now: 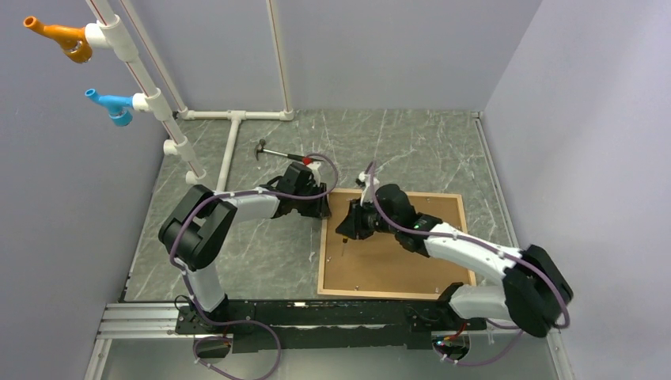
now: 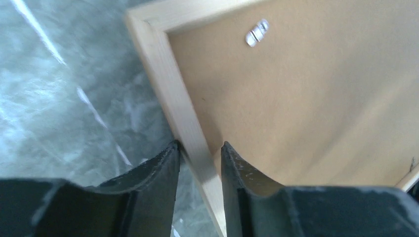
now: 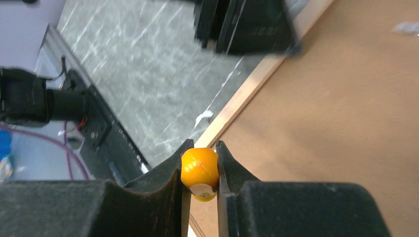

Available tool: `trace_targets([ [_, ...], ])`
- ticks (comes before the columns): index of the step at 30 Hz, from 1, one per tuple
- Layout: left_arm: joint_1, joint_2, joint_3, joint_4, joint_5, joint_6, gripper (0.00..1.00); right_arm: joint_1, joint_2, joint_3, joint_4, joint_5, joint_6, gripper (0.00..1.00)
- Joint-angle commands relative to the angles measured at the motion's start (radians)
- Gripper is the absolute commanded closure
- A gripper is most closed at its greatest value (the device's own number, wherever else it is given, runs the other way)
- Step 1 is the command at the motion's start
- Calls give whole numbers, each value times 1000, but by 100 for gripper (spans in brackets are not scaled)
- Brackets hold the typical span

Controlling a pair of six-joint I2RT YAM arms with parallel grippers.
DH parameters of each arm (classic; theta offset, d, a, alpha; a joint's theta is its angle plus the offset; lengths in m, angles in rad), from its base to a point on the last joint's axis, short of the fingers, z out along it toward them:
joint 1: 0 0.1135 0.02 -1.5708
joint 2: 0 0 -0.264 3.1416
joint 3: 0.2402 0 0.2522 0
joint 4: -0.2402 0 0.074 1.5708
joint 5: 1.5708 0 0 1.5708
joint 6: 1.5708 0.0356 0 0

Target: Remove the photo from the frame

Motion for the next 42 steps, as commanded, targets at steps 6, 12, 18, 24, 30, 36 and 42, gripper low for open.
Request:
trace_targets([
  [6,-24,-131,21,-166,74,36,32,-5,-228,52,-324,411,-84,100],
  [12,-73,-284,-96,-236,-28,-82,32,-12,-338,18,-332,433,-36,100],
  [18,-229,-394,-180,-299,-266,-291,38,-13,-384,18,-351,470,17,100],
  [24,-286,-384,-236,-222,-358,-371,44,-14,-421,10,-363,446,33,100],
  [30,-294,-312,-198,-206,-353,-319,60,-14,-471,-26,-368,441,44,100],
  [36,-296,-267,-183,-174,-333,-288,54,-13,-481,-34,-367,432,48,100],
  [42,-296,-206,-136,-204,-340,-232,66,-13,-467,-31,-366,423,37,100],
])
